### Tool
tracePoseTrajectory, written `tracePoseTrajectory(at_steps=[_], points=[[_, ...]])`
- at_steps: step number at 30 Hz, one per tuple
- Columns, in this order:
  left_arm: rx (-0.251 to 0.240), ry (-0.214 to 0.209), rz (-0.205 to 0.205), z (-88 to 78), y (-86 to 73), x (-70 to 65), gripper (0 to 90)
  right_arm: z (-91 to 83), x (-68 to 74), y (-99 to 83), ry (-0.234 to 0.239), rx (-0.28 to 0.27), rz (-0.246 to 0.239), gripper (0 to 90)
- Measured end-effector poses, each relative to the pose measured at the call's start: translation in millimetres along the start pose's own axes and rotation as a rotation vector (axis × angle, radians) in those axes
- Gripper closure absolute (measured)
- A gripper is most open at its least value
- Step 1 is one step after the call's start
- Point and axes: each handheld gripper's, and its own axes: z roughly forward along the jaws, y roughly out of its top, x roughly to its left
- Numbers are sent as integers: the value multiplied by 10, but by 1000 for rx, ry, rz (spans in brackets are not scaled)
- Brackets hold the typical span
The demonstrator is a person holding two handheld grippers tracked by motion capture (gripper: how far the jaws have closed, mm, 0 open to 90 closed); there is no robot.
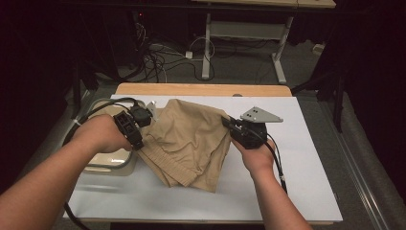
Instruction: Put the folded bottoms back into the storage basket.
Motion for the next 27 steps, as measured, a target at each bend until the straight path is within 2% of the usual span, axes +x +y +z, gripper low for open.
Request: tracePoseTrajectory(at_steps=[2, 3, 4, 8, 11, 13, 14, 15, 19, 25, 27], points=[[-8, 14, 6, -94, -52, 30, 797, 20, 23, 71, 3, -8, -10, 853], [-16, 16, -9, -153, -109, 71, 797, 56, 56, 134, 8, -15, -15, 853], [-16, 16, -9, -153, -109, 71, 797, 56, 56, 134, 8, -15, -15, 853], [-16, 32, -41, -208, -272, 174, 797, 173, 143, 238, 29, -20, -30, 853], [-19, 50, -74, -194, -447, 270, 797, 323, 255, 320, 51, -24, -52, 853], [-15, 48, -83, -182, -496, 306, 797, 352, 278, 333, 56, -24, -55, 853], [-11, 54, -94, -160, -558, 350, 797, 436, 331, 362, 69, -25, -62, 853], [-11, 54, -94, -160, -558, 350, 796, 436, 331, 362, 69, -25, -62, 853], [-10, 63, -113, -121, -704, 460, 797, 666, 440, 410, 96, -16, -68, 853], [-12, 70, -143, -108, -847, 571, 796, 837, 519, 451, 109, -10, -75, 853], [-13, 74, -154, -103, -905, 620, 797, 946, 558, 477, 117, -8, -73, 852]])
